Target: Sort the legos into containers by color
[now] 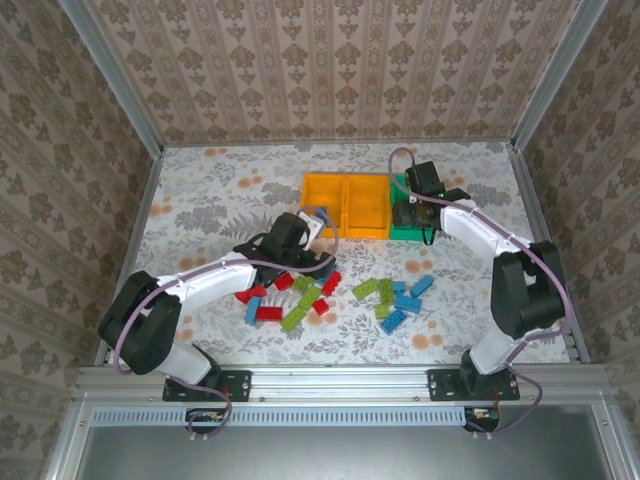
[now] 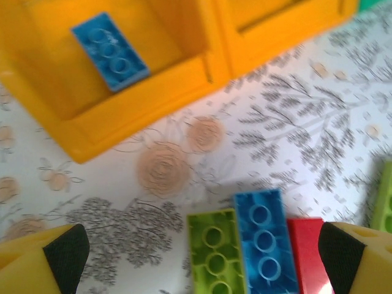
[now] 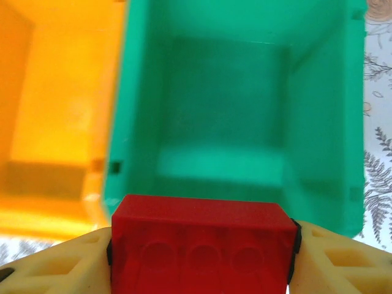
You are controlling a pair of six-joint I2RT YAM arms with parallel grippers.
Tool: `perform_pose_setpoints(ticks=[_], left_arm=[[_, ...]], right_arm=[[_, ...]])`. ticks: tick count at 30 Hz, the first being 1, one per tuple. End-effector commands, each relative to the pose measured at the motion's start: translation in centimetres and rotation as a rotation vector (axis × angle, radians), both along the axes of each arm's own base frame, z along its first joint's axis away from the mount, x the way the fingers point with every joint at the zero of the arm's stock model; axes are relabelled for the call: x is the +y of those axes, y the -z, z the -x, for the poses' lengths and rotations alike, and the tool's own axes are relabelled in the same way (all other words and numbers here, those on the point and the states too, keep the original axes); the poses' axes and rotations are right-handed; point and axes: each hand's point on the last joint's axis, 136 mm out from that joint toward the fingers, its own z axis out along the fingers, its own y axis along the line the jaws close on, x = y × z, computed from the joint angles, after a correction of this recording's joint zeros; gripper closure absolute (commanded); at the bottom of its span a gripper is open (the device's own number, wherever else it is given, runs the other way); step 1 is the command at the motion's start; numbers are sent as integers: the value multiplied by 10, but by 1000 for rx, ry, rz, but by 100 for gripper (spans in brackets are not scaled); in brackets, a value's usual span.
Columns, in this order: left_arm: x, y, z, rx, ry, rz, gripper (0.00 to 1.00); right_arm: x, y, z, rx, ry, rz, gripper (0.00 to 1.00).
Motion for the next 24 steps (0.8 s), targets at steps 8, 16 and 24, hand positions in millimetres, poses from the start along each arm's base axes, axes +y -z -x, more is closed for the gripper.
perform_pose_setpoints(ticks=[8,16,24], left_arm=[[-31,19,43,66,258,-40,10],[-42,33,63,114,330,-91,27],[-49,47,71,146,347,-142,36]], right_arm=[[-23,26,-30,65,128,38,34],[-22,38,-26,108,124,41,28],[-22,37,-19,106,119,30,21]])
